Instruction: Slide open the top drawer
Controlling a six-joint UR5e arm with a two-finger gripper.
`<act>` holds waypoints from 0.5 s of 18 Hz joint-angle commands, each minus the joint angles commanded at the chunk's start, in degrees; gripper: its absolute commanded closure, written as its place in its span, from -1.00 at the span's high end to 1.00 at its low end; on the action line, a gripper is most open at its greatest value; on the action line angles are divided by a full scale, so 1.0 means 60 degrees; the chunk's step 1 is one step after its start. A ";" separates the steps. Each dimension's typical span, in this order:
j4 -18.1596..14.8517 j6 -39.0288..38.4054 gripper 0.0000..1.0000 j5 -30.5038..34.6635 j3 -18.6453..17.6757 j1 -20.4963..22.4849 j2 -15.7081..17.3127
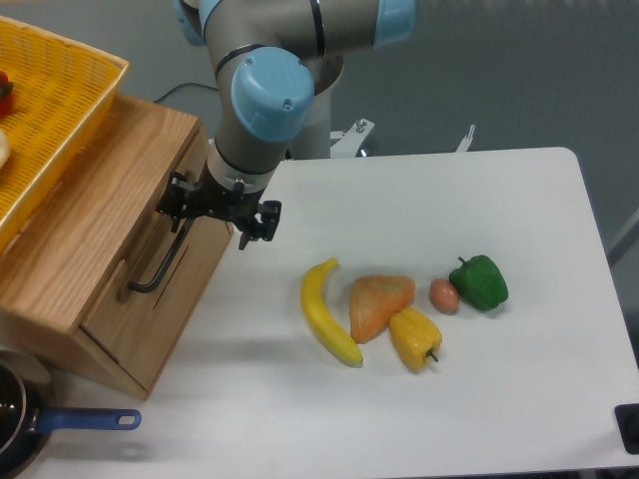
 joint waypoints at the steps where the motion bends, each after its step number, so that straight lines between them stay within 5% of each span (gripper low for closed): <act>1: 0.0000 0.0000 1.00 0.0029 0.0000 -0.0059 0.0000; 9: 0.0000 0.0058 1.00 0.0073 -0.0015 -0.0015 -0.0015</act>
